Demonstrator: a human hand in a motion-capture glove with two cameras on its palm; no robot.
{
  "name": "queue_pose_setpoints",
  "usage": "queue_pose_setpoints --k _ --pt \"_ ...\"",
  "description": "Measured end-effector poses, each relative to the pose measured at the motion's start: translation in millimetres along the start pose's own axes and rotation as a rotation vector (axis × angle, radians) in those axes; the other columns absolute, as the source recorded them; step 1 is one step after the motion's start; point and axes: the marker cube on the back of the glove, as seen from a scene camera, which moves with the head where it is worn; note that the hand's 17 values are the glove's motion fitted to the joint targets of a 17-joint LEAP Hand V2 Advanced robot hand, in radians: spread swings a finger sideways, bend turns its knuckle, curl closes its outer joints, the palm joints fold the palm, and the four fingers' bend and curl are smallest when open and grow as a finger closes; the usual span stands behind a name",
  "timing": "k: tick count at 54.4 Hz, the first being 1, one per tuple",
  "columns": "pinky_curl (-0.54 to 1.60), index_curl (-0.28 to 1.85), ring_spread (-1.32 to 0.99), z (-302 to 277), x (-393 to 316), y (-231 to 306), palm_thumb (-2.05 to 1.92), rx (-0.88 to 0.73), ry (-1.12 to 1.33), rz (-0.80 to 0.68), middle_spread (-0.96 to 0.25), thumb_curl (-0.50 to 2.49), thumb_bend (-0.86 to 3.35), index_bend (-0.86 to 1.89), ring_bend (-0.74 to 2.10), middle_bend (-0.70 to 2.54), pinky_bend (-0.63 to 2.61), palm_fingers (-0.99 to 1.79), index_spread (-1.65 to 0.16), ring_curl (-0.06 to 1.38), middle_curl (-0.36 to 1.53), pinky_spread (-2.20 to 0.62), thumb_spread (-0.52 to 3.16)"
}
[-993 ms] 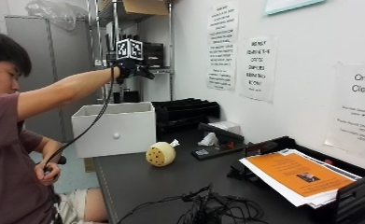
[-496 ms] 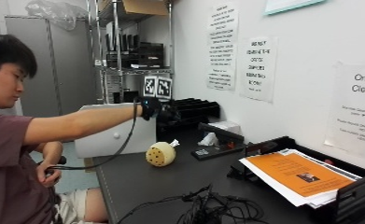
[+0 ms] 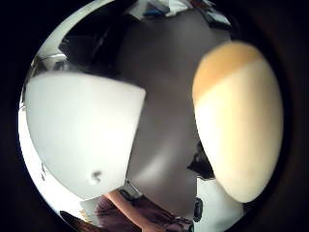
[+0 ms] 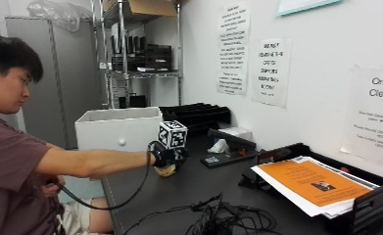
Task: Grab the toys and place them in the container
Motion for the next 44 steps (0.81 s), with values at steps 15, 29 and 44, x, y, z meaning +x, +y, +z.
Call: queue_pose_setpoints --k 15,29,44 --pt "0.42 0.38 -0.37 -104 -9 3 0.66 0.024 0.034 -0.028 -0.35 0.65 0.22 0.47 1.14 0.71 1.09 1.07 -0.38 0.58 0.51 -0.31 0.83" --pt "0.49 0.57 -0.42 -267 -77 26 0.68 0.187 0.091 -0.115 -0.41 0.80 0.20 0.68 1.25 0.91 1.14 0.99 -0.43 0.67 0.68 -0.33 0.54" --pt "0.55 0.75 -0.43 -317 -201 43 0.66 0.218 0.135 -0.282 -0.43 0.90 0.16 0.77 1.34 1.00 1.24 0.86 -0.45 0.73 0.82 -0.33 0.37"
